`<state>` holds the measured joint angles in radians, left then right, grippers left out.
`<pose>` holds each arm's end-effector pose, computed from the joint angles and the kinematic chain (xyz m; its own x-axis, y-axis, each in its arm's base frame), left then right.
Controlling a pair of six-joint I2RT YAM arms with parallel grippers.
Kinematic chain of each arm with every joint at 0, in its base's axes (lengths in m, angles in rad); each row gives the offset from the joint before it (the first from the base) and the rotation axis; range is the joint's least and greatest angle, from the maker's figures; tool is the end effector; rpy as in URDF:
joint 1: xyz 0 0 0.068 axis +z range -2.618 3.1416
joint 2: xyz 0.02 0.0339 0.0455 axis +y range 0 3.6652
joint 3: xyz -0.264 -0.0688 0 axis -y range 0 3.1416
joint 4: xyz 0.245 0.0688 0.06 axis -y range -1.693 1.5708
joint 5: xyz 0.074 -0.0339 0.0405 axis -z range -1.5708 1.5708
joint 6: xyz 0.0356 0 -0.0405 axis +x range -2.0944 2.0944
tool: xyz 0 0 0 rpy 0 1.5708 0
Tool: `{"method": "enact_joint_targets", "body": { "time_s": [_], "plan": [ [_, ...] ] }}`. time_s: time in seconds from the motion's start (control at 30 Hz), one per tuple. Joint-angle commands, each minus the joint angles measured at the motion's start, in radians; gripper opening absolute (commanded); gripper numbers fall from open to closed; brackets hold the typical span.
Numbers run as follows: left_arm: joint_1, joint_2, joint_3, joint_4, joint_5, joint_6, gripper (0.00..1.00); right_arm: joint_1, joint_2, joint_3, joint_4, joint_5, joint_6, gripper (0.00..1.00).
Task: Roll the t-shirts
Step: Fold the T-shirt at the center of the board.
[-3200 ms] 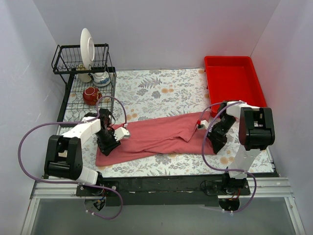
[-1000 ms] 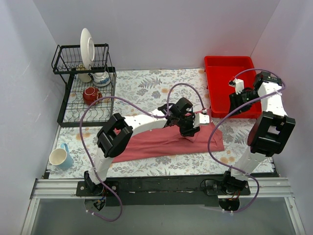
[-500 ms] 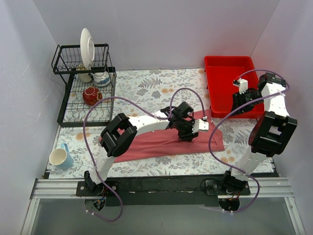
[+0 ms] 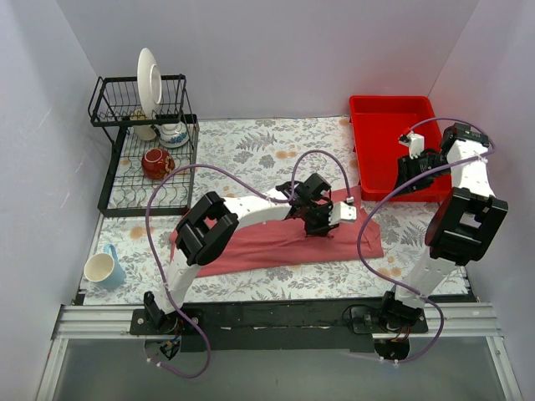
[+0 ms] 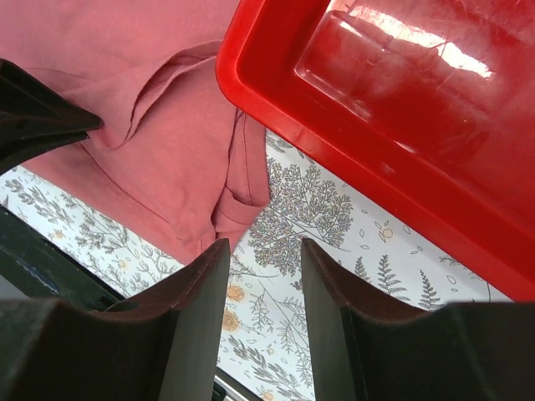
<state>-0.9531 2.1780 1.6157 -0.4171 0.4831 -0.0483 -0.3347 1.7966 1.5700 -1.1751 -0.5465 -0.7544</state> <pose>0.2580 -0.3917 0.1628 -0.5223 0.6614 -0.5382 0.8477 0.3341 -0.4121 0.3356 -0.0971 0.2713 -0.8141 -0.3364 -0.4735 -0.4933 0.8307 0.2580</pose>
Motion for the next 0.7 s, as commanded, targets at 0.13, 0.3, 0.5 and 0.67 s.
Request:
{"method": "enact_joint_targets", "body": {
  "time_s": [0.13,0.3,0.5,0.67],
  "plan": [
    [0.082,-0.080,0.050,0.035,-0.015,-0.125,0.01,-0.007,0.032,0.062,0.005,-0.036,0.035,0.48],
    [0.129,-0.110,0.001,0.092,-0.041,-0.245,0.00,-0.007,0.035,0.061,0.006,-0.040,0.043,0.48],
    [0.175,-0.147,-0.062,0.158,-0.024,-0.432,0.00,-0.007,0.033,0.058,0.009,-0.036,0.044,0.47],
    [0.178,-0.150,-0.115,0.179,-0.011,-0.525,0.00,-0.006,0.033,0.048,0.000,-0.053,0.035,0.47]
  ]
}}
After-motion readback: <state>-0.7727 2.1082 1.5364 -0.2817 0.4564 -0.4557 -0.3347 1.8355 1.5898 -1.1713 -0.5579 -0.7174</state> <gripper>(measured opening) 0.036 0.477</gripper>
